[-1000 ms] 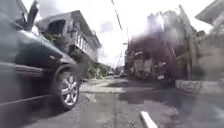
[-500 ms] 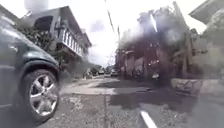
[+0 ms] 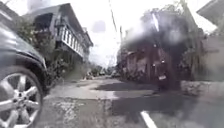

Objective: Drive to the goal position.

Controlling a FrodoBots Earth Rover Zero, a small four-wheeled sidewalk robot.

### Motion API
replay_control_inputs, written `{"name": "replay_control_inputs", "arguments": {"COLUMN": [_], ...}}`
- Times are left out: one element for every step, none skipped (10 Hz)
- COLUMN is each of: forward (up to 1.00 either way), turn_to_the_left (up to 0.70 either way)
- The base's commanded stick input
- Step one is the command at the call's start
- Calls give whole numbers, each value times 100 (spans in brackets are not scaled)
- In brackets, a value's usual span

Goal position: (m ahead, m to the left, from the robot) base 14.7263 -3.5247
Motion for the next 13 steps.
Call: {"name": "replay_control_inputs", "arguments": {"forward": [85,85,85,85,85,85,85,85,85,85,85,85,85], "turn_to_the_left": [0,0,0,0,0,0,0,-27,-29,-31,-34,-34,-33]}}
